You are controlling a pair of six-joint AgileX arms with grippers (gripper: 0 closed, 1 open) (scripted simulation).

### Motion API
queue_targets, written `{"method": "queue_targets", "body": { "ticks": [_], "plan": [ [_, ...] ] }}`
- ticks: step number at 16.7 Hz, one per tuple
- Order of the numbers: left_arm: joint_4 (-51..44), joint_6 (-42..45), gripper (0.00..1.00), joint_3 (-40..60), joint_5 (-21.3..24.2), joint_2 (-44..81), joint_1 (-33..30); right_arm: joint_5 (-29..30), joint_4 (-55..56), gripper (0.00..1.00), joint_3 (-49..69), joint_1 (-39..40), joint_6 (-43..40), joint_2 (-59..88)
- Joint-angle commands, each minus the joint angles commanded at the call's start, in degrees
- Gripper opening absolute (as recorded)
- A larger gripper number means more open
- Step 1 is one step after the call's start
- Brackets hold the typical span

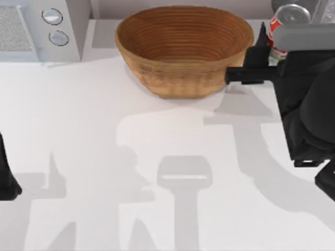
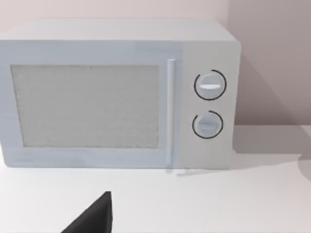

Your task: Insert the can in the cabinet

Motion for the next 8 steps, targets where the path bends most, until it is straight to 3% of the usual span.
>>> {"method": "queue_targets", "body": {
  "ticks": [8],
  "plan": [
    [0.00, 0.00, 1.00, 0.00, 0.00, 0.00, 0.00, -22.73, -24.79, 0.00, -16.71, -14.04, 1.48, -38.60]
  ]
}}
